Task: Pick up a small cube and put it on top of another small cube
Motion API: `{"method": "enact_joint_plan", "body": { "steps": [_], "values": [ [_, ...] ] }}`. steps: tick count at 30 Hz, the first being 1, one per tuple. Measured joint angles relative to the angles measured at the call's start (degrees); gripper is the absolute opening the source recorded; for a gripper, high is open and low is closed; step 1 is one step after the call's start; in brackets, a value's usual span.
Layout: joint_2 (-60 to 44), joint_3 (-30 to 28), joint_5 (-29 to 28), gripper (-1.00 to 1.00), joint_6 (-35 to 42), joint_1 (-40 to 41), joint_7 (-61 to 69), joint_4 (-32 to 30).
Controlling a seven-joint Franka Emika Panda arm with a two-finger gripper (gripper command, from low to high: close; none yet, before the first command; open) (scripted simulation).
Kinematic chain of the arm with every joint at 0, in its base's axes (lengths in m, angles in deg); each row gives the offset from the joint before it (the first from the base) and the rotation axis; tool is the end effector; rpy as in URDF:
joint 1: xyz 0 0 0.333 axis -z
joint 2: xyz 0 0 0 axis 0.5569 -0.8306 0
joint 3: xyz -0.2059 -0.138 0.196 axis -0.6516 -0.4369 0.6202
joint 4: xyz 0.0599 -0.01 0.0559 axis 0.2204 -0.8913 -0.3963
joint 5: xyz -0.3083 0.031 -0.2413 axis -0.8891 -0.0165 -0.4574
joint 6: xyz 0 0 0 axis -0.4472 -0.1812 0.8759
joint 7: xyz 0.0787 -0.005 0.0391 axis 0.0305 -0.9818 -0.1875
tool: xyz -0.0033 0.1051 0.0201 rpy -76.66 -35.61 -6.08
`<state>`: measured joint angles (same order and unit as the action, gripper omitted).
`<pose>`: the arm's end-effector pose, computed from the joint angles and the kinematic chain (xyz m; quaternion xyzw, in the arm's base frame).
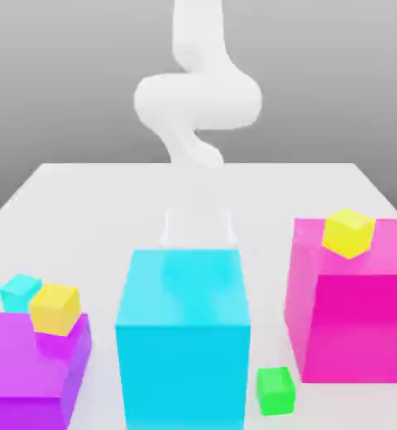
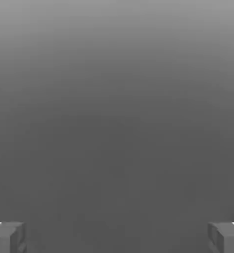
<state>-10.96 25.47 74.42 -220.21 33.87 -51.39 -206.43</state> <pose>0.3800 -0.0428 0.6624 -0.8575 0.3752 -0.3202 0.1463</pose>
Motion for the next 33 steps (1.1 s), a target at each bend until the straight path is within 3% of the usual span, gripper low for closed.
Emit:
{"method": "enact_joint_plan", "body": {
  "steps": [13,22,26,33],
  "values": [
    [-27.3,-24.4,7.7,0.00,-14.4,2.6,22.7,-12.0],
    [-45.6,-33.7,11.9,0.00,-24.4,12.7,37.4,-20.3],
    [-51.2,-29.7,18.3,0.00,-27.8,16.5,43.4,-20.0],
    [-60.1,-16.2,32.5,0.00,-33.4,27.1,54.1,-17.4]
  ]
}}
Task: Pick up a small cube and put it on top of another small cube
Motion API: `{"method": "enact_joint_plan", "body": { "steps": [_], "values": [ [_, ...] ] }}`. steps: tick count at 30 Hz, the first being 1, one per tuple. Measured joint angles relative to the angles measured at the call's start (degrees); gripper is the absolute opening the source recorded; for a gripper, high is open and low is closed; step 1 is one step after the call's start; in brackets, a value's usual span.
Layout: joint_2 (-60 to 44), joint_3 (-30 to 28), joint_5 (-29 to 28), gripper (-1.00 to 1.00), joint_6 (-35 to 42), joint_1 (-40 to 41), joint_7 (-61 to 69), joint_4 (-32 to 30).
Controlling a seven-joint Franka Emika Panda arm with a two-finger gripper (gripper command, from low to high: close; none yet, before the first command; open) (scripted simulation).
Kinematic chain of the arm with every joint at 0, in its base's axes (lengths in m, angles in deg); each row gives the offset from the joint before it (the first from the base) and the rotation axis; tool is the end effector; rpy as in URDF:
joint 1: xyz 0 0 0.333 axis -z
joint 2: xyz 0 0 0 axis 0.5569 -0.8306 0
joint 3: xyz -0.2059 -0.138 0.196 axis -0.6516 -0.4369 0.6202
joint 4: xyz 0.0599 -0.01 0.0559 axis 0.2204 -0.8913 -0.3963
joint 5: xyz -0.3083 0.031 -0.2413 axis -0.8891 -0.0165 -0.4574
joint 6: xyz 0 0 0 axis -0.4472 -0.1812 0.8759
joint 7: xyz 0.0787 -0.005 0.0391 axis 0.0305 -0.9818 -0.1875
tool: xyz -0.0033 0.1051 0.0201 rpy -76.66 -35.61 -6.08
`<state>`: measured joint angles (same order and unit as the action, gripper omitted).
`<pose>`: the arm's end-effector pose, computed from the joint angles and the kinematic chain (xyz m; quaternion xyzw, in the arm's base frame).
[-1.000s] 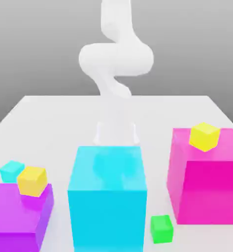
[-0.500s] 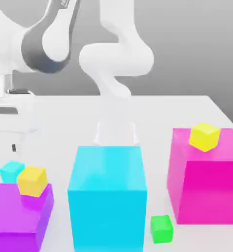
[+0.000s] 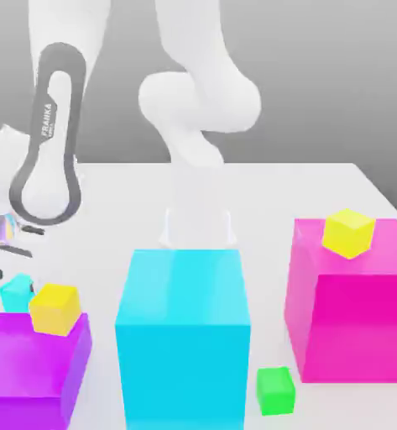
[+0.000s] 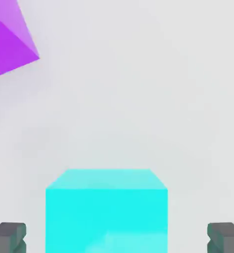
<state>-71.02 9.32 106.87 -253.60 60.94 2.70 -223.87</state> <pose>0.2308 -0.3335 0.1386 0.8307 -0.5567 0.0013 0.0021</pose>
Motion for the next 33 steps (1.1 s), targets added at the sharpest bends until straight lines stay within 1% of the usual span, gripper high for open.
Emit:
{"method": "enact_joint_plan", "body": {
  "steps": [1,6,7,8,11,15,18,19,22,28,33],
  "values": [
    [-0.8,1.4,1.2,-1.00,-0.5,1.1,0.9,0.2],
    [-0.8,1.4,1.2,-1.00,-0.4,1.1,0.9,0.2],
    [-1.2,2.1,1.6,-1.00,-0.7,1.7,1.2,0.3],
    [-0.8,1.4,1.0,-1.00,-0.4,1.2,0.8,0.2],
    [2.3,-3.3,-4.0,-1.00,1.5,-2.5,-3.0,-0.7],
    [7.4,-10.2,-12.6,-1.00,4.5,-7.4,-9.5,-2.2],
    [11.3,-14.1,-19.3,-1.00,6.8,-9.9,-14.4,-3.3],
    [12.1,-14.3,-20.6,-1.00,7.7,-10.7,-16.0,-3.3],
    [14.8,-12.6,-23.3,-1.00,11.4,-13.9,-18.6,1.0],
    [22.3,-6.1,-26.7,-1.00,21.9,-27.9,-20.8,6.8],
    [29.2,1.6,-30.8,-1.00,30.9,-35.0,-23.3,10.6]
  ]
}}
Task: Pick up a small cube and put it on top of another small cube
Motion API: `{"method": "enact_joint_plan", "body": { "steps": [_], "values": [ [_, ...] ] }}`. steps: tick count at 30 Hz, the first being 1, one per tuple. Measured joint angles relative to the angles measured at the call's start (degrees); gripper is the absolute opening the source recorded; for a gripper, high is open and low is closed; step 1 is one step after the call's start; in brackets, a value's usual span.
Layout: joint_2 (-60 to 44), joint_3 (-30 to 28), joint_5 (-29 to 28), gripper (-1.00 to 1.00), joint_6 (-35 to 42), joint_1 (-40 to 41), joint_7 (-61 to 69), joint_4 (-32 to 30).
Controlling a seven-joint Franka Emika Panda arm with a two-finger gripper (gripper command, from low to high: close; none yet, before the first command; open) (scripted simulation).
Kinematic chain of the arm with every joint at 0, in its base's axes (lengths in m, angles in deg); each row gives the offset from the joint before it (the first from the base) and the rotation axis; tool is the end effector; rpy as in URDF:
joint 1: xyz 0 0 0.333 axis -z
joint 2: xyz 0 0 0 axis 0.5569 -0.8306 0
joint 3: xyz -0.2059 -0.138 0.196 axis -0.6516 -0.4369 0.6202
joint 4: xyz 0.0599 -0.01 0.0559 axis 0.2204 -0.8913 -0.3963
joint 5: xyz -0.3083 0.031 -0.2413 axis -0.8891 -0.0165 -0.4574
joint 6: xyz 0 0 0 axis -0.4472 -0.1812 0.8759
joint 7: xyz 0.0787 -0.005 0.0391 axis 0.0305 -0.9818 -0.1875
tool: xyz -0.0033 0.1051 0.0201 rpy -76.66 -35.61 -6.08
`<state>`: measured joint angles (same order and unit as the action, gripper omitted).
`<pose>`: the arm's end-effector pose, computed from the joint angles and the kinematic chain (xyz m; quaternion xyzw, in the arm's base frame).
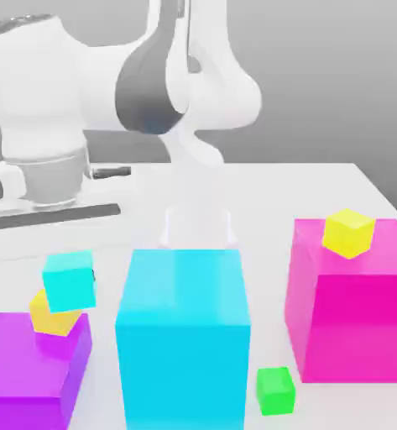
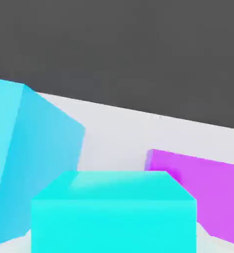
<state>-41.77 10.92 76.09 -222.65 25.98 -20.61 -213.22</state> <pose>0.4607 -0.0936 0.3673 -0.9753 0.2111 -0.0471 0.0448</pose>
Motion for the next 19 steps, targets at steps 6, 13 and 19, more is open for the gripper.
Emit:
{"method": "enact_joint_plan", "body": {
  "steps": [6,13,19],
  "values": [
    [7.2,10.3,-1.5,-1.00,9.6,-8.7,-0.4,0.6],
    [13.7,21.8,-0.9,-1.00,17.1,-20.0,2.5,-2.4],
    [11.6,22.6,-0.8,1.00,11.5,-20.5,2.9,-6.1]
  ]
}}
